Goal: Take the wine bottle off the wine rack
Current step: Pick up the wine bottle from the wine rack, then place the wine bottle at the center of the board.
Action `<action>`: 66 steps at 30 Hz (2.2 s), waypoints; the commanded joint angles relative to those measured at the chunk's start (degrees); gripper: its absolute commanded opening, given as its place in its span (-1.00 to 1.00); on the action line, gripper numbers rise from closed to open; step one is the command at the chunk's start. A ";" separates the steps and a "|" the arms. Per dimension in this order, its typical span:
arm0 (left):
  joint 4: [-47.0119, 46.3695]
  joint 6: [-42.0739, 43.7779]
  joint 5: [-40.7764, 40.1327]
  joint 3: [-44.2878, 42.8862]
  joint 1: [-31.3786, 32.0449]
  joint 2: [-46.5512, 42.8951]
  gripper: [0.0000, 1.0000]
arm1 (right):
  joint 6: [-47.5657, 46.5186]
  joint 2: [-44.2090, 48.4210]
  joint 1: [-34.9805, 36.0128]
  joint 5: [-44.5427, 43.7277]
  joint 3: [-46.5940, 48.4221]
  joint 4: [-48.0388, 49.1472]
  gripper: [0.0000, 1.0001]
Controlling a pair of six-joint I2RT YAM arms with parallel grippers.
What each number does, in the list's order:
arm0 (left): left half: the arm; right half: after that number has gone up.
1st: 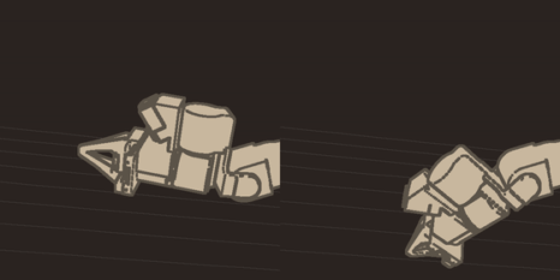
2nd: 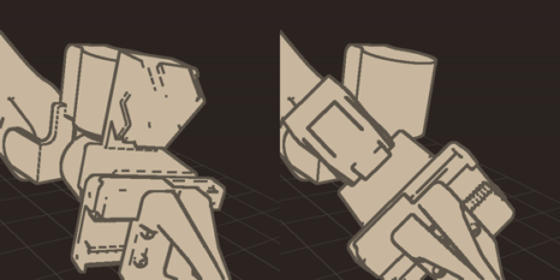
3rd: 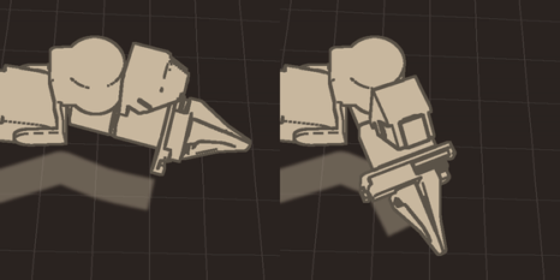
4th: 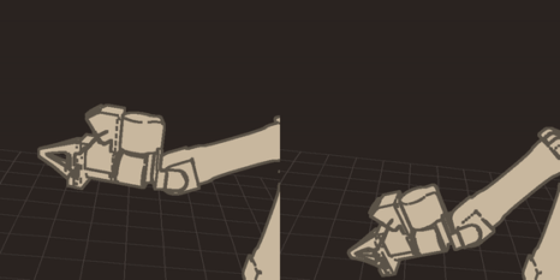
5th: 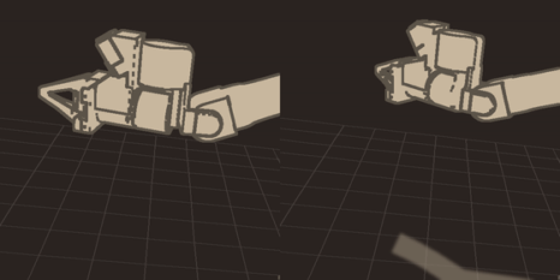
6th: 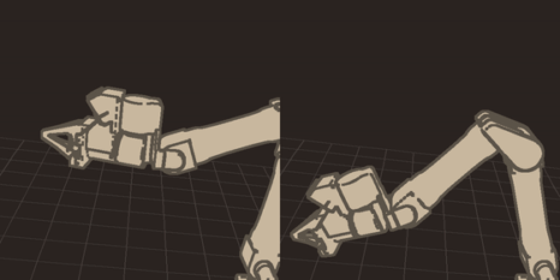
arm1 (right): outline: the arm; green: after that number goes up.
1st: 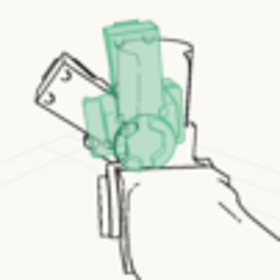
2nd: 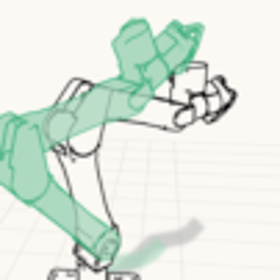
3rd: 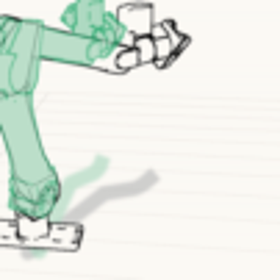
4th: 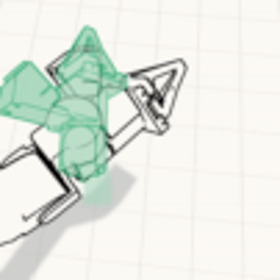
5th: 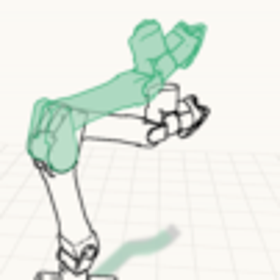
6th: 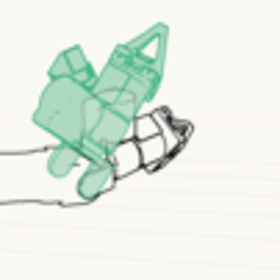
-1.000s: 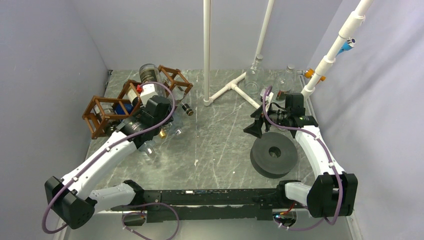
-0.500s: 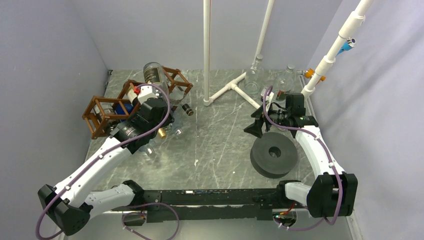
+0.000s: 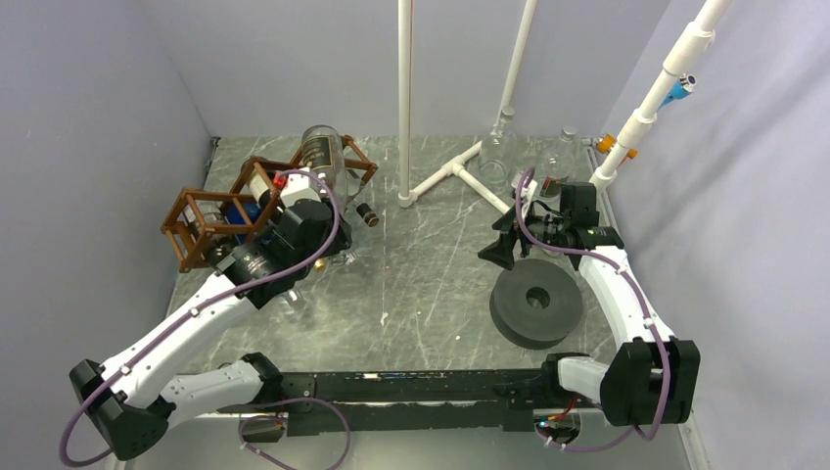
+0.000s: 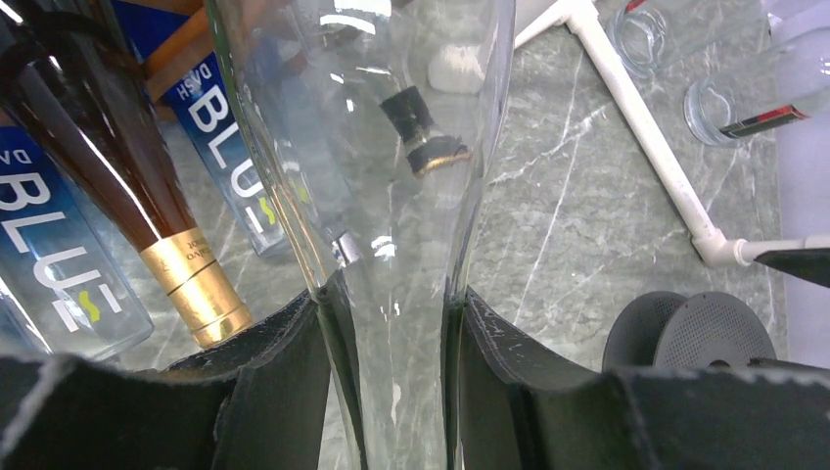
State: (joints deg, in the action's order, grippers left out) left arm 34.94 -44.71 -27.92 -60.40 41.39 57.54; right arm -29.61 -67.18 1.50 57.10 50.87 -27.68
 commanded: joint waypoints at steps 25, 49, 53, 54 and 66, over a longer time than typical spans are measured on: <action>-14.91 0.85 0.60 -7.09 9.72 -0.70 -1.00 | -1.24 1.06 -1.23 1.96 -0.32 2.28 0.87; -17.45 -1.24 7.33 -6.99 13.98 3.82 -1.00 | -1.82 1.50 -1.24 2.47 -0.24 1.84 0.87; -18.28 -1.78 9.18 -6.72 14.25 4.79 -1.00 | -2.42 1.68 -1.98 2.73 -0.16 1.46 0.87; -18.51 -2.01 9.66 -6.67 14.31 5.00 -1.00 | -2.70 1.69 -2.69 2.86 -0.12 1.22 0.87; -20.77 -2.87 15.90 -5.25 14.51 7.57 -1.00 | -13.80 2.17 -3.60 7.69 0.73 -6.66 0.90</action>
State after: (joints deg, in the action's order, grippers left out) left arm 29.67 -47.97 -12.60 -62.70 55.59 66.41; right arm -35.66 -66.61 -1.65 59.72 50.68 -30.17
